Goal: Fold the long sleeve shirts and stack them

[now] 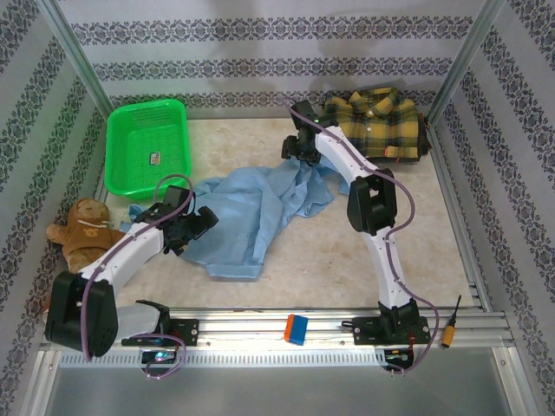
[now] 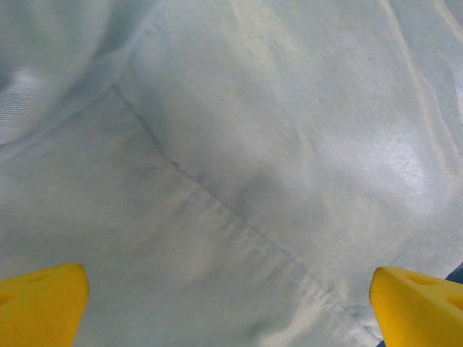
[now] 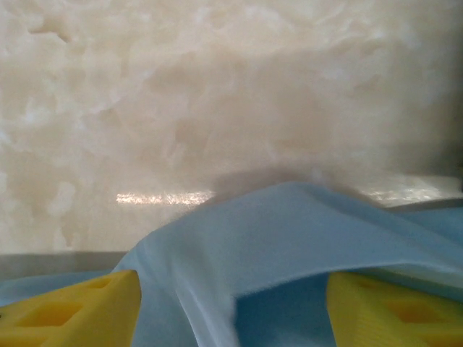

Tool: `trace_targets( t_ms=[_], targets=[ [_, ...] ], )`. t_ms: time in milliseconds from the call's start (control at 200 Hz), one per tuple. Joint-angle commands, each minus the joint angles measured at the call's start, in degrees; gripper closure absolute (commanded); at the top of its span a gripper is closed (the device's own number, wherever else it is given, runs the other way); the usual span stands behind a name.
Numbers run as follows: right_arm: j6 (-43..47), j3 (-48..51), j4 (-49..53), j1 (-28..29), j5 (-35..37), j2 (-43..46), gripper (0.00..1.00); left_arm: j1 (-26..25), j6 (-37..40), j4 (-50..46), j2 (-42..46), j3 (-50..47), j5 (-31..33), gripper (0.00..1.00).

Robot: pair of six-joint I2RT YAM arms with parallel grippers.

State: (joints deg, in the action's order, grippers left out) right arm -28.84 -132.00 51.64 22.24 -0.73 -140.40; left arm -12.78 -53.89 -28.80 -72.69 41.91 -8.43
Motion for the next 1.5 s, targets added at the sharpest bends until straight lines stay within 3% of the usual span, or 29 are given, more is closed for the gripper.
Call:
trace_targets(
  t_ms=[0,140,190,590,944,1089,1199,1234,1304,1494],
  targets=[
    [-1.7,-4.0,0.0,-0.5,-1.1,-2.5,0.4,-2.3,-2.2,5.2,-4.9,3.3,-0.8,0.0],
    [-3.2,-3.3,-1.5,-1.2,0.8,-0.1,0.88,-3.1,-5.1,8.0,-11.5,5.5,0.2,0.0],
    [-3.2,-1.6,-2.7,-1.5,1.3,2.5,1.0,-3.1,-6.0,8.7,-13.5,6.1,1.0,0.0],
    [-2.8,25.7,-4.6,-3.5,4.3,40.8,1.0,-3.0,-9.0,13.4,-32.8,14.5,2.7,0.0],
    [-15.4,62.8,2.3,-5.6,9.5,76.8,1.0,-2.0,-5.5,11.2,-44.4,27.4,2.4,0.01],
    [-21.8,75.6,8.3,-5.9,13.5,86.0,1.0,-1.1,-1.9,9.4,-46.1,32.3,2.7,0.01],
    [-25.5,81.7,10.4,-5.8,11.1,88.4,1.0,-1.1,0.9,12.4,-45.0,33.9,0.1,0.0],
    [-26.8,83.1,11.0,-5.3,10.0,88.5,0.92,-1.3,1.3,13.4,-44.4,34.1,-1.7,0.0],
    [-29.1,85.7,11.2,-4.6,7.9,89.6,0.62,-1.7,2.4,13.3,-41.3,34.2,-4.7,0.0],
    [-24.4,80.9,10.7,-4.9,9.4,89.5,0.38,-2.8,2.4,7.4,-24.0,27.4,-8.6,0.0]
  ],
)
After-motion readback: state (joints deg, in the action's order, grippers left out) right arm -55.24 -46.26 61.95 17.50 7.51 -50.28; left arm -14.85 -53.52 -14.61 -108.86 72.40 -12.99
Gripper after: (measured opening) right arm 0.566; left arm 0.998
